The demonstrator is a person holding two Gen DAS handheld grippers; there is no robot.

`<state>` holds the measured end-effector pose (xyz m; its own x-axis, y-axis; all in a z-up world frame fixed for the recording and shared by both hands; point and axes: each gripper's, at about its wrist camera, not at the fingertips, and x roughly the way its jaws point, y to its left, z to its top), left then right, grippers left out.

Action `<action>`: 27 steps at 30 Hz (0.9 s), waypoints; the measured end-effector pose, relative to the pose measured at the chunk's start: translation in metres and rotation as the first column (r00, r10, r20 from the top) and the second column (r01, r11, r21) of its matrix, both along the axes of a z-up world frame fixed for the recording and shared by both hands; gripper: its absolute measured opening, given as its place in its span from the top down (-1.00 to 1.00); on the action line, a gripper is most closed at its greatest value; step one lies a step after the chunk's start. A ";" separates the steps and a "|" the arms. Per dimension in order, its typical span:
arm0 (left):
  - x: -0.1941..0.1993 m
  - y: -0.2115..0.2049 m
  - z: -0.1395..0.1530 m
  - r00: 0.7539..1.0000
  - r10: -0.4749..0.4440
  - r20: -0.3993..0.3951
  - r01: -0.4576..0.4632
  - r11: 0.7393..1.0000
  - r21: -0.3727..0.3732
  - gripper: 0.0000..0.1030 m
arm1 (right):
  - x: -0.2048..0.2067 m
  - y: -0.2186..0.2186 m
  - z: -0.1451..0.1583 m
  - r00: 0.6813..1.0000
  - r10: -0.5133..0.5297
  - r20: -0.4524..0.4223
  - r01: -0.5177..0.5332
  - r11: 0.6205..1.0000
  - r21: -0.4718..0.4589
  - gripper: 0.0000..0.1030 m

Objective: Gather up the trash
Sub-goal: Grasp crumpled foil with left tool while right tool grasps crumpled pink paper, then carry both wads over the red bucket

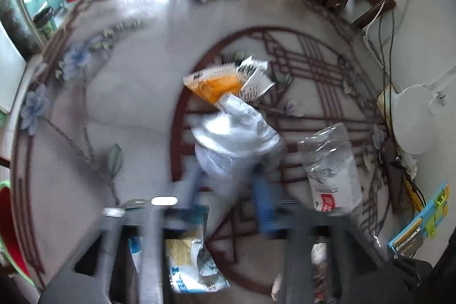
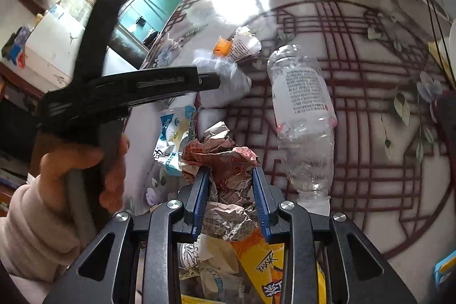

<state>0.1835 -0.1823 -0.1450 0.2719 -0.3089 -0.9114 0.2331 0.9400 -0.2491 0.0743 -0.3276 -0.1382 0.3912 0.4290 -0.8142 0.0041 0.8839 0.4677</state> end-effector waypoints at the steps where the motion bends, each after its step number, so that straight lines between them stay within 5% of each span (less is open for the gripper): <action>1: 0.000 0.001 -0.001 1.000 0.004 0.000 -0.004 1.000 0.004 0.68 | 0.000 -0.002 -0.001 1.000 -0.001 0.001 0.001 1.000 0.001 0.45; 16: -0.055 0.072 0.066 0.982 0.076 0.175 -0.070 0.997 -0.040 0.82 | -0.009 0.020 0.027 0.998 0.006 0.063 -0.004 0.999 -0.035 0.45; 27: -0.114 0.142 0.078 0.963 0.160 0.216 -0.163 0.987 -0.001 0.81 | -0.028 0.048 0.064 0.990 0.020 0.142 -0.013 0.999 -0.052 0.45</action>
<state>0.0697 -0.0406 -0.0669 0.5070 -0.2301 -0.8307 0.1242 0.9731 -0.1938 0.0459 -0.2801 -0.0745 0.4976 0.3956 -0.7720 -0.0742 0.9061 0.4166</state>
